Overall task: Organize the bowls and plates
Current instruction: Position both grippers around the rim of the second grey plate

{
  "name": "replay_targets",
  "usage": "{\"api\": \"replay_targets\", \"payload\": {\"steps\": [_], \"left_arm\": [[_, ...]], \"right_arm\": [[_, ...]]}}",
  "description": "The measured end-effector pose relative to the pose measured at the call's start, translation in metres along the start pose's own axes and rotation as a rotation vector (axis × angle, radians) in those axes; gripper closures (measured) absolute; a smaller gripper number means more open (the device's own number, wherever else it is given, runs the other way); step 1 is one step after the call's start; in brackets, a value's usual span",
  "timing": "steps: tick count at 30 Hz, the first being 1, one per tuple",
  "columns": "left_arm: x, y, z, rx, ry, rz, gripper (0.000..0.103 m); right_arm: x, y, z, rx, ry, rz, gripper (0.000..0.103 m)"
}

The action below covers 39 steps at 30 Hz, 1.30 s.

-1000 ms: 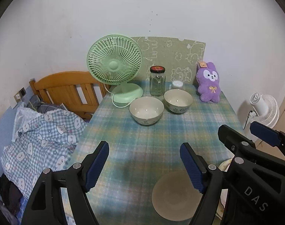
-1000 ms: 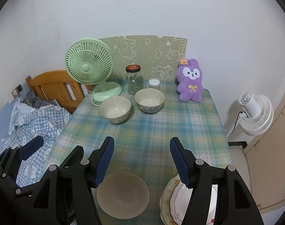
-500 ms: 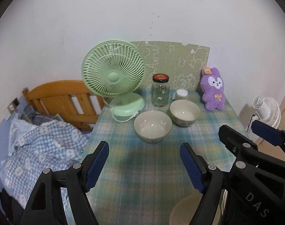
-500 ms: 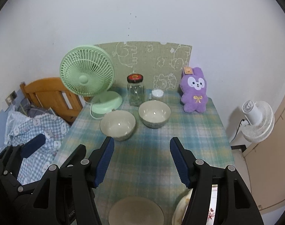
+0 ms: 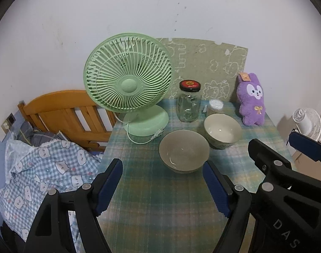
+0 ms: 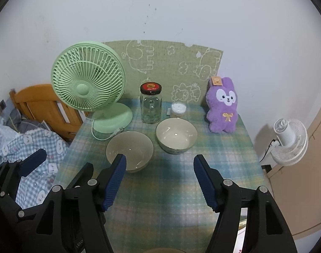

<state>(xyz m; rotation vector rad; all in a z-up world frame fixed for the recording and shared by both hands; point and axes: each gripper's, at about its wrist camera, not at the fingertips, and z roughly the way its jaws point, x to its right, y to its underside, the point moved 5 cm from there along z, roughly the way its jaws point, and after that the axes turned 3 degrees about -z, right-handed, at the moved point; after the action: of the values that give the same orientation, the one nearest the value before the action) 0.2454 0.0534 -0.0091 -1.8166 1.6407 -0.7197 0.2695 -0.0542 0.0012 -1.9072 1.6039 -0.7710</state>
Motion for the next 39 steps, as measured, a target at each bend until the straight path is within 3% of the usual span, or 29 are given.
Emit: {"api": "replay_targets", "payload": {"steps": [22,30,39], "left_arm": [[-0.015,-0.019,0.102,-0.025,0.035,0.046,0.024],[-0.011,-0.015,0.138,-0.04,0.047,0.051,0.037],[-0.008,-0.007,0.169,-0.06,0.044,0.064,0.044]], "right_arm": [[-0.015,-0.013,0.109,-0.043,0.027,0.1,0.034],[-0.017,-0.009,0.146,-0.059,0.025,0.118,0.041],[-0.019,-0.001,0.18,-0.079,0.029,0.126,0.047]]}}
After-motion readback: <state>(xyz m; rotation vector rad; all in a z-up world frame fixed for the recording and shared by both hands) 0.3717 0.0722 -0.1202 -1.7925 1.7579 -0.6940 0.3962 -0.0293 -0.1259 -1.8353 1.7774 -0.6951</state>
